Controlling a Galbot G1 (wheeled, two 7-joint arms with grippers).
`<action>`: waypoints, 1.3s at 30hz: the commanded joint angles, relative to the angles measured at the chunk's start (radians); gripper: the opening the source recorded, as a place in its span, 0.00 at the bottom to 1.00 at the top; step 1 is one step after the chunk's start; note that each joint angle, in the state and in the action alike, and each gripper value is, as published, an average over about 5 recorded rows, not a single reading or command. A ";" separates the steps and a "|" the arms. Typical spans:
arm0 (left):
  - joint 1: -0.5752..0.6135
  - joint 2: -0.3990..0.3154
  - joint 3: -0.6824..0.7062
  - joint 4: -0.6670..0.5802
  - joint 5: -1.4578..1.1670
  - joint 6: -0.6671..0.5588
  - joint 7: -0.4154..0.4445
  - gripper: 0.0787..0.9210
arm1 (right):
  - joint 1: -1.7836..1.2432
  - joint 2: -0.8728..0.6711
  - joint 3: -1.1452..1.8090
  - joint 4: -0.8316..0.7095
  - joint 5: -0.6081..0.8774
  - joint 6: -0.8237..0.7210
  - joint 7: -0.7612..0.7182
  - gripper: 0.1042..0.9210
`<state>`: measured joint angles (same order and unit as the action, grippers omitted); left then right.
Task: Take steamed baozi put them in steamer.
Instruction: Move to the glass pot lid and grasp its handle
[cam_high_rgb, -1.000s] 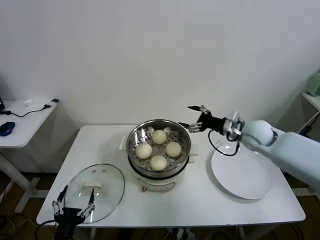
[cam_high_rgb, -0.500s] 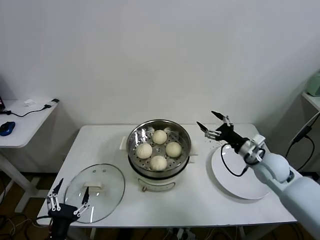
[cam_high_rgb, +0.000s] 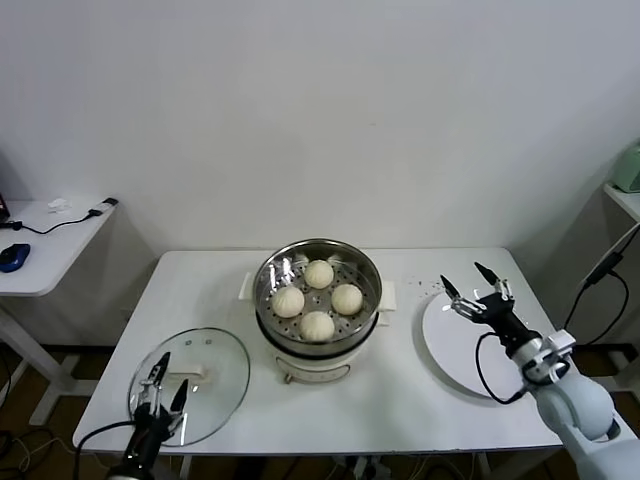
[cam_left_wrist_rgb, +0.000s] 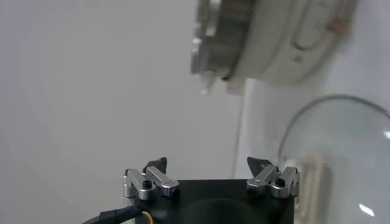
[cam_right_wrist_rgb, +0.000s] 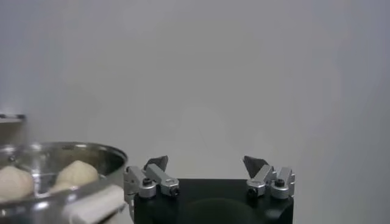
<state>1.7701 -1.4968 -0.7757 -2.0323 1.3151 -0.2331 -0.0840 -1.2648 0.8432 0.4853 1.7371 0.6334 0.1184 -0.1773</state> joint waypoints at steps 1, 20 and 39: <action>-0.125 0.015 0.007 0.280 0.329 -0.036 -0.086 0.88 | -0.129 0.086 0.140 -0.028 -0.092 0.001 0.006 0.88; -0.309 0.040 0.036 0.444 0.245 0.159 -0.191 0.88 | -0.141 0.090 0.167 -0.044 -0.158 0.004 0.035 0.88; -0.355 0.062 0.103 0.475 0.113 0.178 -0.165 0.79 | -0.135 0.134 0.164 -0.090 -0.241 0.033 0.023 0.88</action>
<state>1.4396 -1.4399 -0.6985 -1.5818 1.4825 -0.0742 -0.2503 -1.3968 0.9662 0.6446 1.6606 0.4244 0.1474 -0.1532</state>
